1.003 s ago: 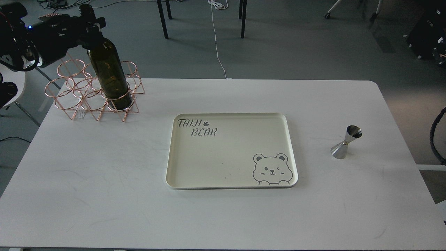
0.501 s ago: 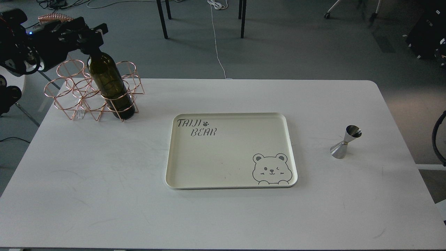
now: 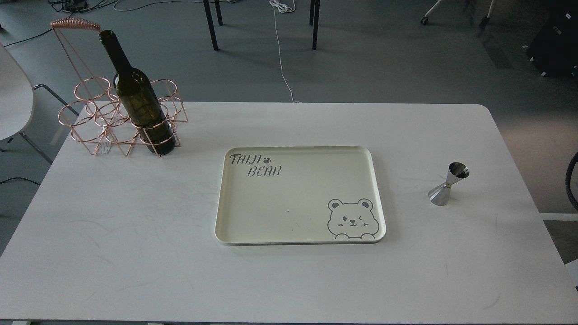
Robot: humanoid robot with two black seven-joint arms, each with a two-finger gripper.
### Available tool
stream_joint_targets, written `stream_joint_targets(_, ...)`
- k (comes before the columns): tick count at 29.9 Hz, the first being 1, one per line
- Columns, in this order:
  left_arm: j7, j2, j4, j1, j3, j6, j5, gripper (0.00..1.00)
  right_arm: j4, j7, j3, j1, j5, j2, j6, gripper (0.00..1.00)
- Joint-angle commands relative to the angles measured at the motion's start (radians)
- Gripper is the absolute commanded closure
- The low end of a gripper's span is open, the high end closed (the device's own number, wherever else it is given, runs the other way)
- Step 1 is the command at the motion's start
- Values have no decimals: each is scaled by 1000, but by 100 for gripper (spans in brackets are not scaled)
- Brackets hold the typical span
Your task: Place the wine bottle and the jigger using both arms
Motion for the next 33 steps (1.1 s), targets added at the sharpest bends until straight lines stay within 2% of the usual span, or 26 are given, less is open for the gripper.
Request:
stream_joint_targets(1, 11, -7, 70, 9, 1, -71, -273, 2, -15, 0, 11, -9, 6, 14, 5, 1)
stream_joint_targets(7, 12, -88, 227, 87, -2, -207, -473, 2, -16, -2, 13, -91, 4, 23, 16, 1)
stream_joint_targets(13, 12, -199, 366, 196, -22, -326, -692, 1, -22, -25, 32, -97, 24, 52, 93, 1)
stream_joint_targets(20, 14, -288, 439, 265, -99, -372, -757, 1, -22, -110, 36, -97, 201, 92, 106, 1)
stream_joint_targets(23, 29, -309, 439, 286, -131, -410, -757, 1, -22, -113, 36, -108, 224, 108, 106, 1)
stream_joint_targets(27, 29, -342, 443, 296, -133, -379, -757, 1, -22, -110, 39, -132, 227, 126, 125, 1)
stream_joint_targets(33, 26, -346, 435, 297, -129, -384, -746, 1, -18, -110, 29, -132, 222, 128, 146, 1)
